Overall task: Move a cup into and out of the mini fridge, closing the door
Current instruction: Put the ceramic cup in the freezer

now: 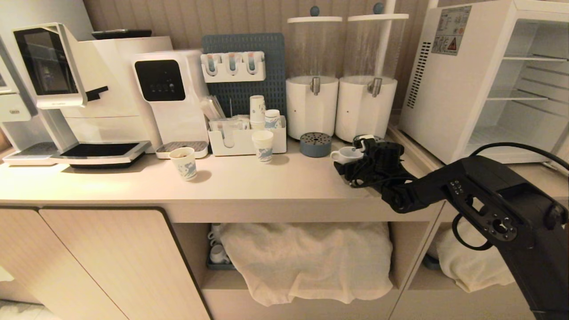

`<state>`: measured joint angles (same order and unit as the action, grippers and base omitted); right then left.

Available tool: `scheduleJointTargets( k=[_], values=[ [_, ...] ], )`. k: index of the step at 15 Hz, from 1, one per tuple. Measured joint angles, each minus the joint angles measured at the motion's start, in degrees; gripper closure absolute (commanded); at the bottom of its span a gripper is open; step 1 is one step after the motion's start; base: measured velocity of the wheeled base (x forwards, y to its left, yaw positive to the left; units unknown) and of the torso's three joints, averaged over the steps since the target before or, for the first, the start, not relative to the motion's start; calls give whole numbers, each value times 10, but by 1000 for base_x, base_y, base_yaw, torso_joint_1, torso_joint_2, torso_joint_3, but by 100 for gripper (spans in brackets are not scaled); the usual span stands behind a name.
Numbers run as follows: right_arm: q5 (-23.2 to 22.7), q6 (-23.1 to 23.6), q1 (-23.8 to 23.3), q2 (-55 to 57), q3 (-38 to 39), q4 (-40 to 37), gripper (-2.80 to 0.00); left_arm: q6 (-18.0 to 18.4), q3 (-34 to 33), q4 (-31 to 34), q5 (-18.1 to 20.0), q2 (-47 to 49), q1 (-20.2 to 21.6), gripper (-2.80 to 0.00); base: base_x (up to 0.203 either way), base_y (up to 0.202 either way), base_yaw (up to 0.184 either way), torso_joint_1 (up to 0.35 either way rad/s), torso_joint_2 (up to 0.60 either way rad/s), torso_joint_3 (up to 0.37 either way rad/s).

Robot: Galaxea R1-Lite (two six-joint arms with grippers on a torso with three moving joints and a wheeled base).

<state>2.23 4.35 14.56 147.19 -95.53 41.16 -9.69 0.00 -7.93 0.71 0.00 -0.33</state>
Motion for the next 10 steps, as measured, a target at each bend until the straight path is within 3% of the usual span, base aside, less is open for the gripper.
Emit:
scheduleJointTargets(
  k=[10],
  values=[
    [0, 1, 0, 21, -31, -12, -280, 0, 0, 0, 0, 0, 0, 0, 0, 0, 0, 0, 0, 0]
  ],
)
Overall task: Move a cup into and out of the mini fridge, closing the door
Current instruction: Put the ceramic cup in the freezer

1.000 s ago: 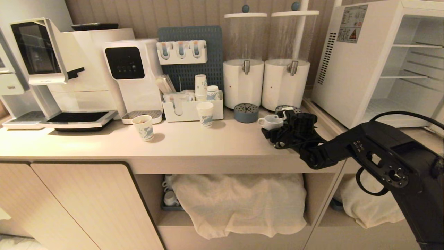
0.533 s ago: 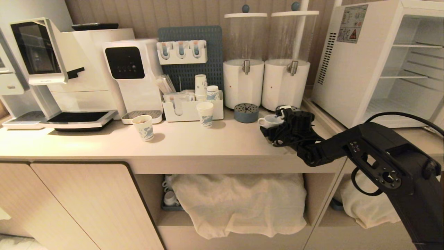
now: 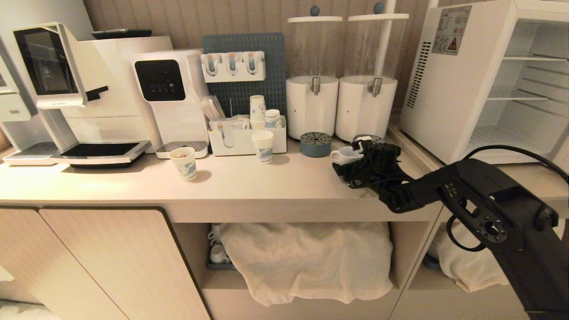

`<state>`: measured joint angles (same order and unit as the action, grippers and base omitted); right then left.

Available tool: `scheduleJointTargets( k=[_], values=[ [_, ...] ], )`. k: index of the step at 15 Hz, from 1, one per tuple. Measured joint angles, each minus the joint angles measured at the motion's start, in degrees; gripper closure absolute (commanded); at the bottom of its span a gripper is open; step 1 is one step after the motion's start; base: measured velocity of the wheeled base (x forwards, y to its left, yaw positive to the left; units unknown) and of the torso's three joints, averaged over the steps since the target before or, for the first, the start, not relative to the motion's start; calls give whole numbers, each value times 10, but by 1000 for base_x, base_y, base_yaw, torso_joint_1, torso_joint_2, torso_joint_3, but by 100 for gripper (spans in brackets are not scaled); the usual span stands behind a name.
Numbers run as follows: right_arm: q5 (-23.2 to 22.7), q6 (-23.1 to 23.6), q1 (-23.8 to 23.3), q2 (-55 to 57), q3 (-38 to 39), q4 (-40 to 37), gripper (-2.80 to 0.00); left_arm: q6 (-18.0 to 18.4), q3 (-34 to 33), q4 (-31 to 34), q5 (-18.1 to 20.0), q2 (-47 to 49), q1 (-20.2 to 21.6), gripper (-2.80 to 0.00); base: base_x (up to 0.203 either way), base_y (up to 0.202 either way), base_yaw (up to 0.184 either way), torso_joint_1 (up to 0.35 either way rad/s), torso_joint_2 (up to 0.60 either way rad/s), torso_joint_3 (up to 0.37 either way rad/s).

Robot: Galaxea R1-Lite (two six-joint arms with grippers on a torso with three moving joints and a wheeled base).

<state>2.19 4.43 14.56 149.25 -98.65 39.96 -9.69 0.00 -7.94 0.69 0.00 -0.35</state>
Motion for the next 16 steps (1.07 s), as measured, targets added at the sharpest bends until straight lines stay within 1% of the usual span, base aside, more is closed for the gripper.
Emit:
scheduleJointTargets(
  k=[1, 2, 9, 13, 16],
  values=[
    [0, 0, 0, 0, -2, 0, -280, 0, 0, 0, 0, 0, 0, 0, 0, 0, 0, 0, 0, 0],
    [0, 0, 0, 1, -3, -1, 0, 0, 0, 0, 0, 0, 0, 0, 0, 0, 0, 0, 0, 0],
    [0, -1, -2, -2, -3, -4, 0, 0, 0, 0, 0, 0, 0, 0, 0, 0, 0, 0, 0, 0],
    [-7, -6, -4, -35, 48, -5, 0, 0, 0, 0, 0, 0, 0, 0, 0, 0, 0, 0, 0, 0],
    [-8, -7, -6, -79, 84, -15, 0, 0, 0, 0, 0, 0, 0, 0, 0, 0, 0, 0, 0, 0]
  ],
)
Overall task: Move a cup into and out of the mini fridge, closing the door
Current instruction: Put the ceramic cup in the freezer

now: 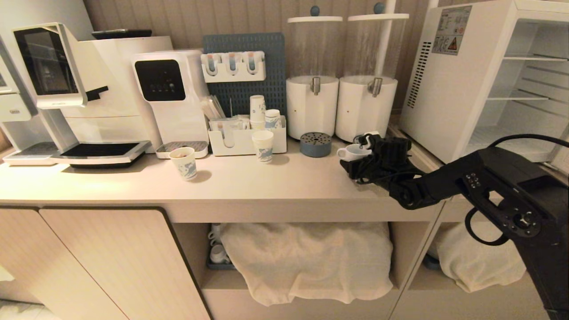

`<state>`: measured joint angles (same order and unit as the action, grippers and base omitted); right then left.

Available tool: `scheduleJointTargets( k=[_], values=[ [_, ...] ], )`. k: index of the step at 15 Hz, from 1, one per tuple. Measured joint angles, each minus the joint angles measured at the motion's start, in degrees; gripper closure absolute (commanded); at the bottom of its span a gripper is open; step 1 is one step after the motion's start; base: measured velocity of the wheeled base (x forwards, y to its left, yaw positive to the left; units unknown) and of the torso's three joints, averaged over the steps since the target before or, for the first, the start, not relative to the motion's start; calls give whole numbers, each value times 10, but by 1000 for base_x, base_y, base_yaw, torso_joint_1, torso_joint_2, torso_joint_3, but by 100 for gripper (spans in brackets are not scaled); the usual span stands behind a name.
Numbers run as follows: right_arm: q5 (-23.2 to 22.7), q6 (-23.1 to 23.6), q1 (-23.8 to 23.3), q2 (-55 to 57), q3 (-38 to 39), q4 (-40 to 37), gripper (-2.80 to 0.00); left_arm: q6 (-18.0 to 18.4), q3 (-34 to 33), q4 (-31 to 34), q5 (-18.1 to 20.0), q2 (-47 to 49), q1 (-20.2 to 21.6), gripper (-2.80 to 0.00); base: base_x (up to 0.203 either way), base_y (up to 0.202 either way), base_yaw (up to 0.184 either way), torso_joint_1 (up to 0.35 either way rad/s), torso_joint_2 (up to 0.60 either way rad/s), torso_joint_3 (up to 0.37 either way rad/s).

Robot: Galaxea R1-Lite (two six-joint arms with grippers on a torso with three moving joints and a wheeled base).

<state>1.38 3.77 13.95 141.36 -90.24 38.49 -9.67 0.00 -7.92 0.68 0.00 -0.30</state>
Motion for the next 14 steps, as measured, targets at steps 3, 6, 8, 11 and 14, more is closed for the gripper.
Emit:
scheduleJointTargets(
  k=[3, 6, 8, 11, 14],
  values=[
    [0, 0, -6, -49, 44, -8, 0, 0, 0, 0, 0, 0, 0, 0, 0, 0, 0, 0, 0, 0],
    [0, -5, -9, -106, 112, 0, 0, -1, 0, 0, 0, 0, 0, 0, 0, 0, 0, 0, 0, 0],
    [0, -6, -10, -153, 158, 7, 0, -1, 0, 0, 0, 0, 0, 0, 0, 0, 0, 0, 0, 0],
    [7, -10, -15, -238, 222, 7, 0, -1, 0, 0, 0, 0, 0, 0, 0, 0, 0, 0, 0, 0],
    [31, -21, -15, -334, 291, -4, 0, -1, 0, 0, 0, 0, 0, 0, 0, 0, 0, 0, 0, 0]
  ],
)
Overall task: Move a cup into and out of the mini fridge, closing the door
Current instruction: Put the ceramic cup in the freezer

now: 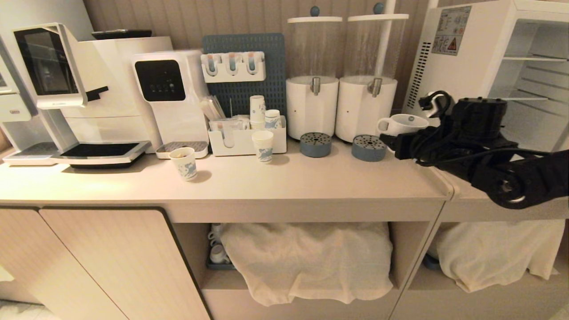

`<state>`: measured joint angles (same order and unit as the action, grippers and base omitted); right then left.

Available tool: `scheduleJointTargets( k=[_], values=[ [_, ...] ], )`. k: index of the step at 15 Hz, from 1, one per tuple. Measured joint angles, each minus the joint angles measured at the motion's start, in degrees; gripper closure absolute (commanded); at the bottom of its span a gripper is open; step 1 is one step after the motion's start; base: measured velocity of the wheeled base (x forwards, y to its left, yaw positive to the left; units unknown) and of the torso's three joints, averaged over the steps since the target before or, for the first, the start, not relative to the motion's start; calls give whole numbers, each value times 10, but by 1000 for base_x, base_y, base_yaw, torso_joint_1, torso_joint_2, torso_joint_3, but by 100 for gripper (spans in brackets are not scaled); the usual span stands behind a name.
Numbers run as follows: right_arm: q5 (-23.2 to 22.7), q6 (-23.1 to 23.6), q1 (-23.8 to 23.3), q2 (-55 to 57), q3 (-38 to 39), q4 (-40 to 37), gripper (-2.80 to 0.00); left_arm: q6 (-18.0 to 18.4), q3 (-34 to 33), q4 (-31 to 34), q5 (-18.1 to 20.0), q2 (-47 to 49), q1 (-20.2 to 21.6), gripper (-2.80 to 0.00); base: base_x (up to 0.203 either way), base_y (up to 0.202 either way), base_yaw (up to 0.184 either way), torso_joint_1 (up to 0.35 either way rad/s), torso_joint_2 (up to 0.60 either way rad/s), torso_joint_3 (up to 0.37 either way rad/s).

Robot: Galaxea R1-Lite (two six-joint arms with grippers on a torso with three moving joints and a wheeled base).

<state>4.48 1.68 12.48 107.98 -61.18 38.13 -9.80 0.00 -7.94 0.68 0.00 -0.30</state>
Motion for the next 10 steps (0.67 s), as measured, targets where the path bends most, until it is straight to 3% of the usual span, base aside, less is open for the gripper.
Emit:
scheduleJointTargets(
  k=[4, 10],
  values=[
    [36, -23, 1, -140, 77, -43, 0, 0, 0, 0, 0, 0, 0, 0, 0, 0, 0, 0, 0, 0],
    [120, -58, 7, -317, 124, -155, 0, 0, 0, 0, 0, 0, 0, 0, 0, 0, 0, 0, 0, 0]
  ],
)
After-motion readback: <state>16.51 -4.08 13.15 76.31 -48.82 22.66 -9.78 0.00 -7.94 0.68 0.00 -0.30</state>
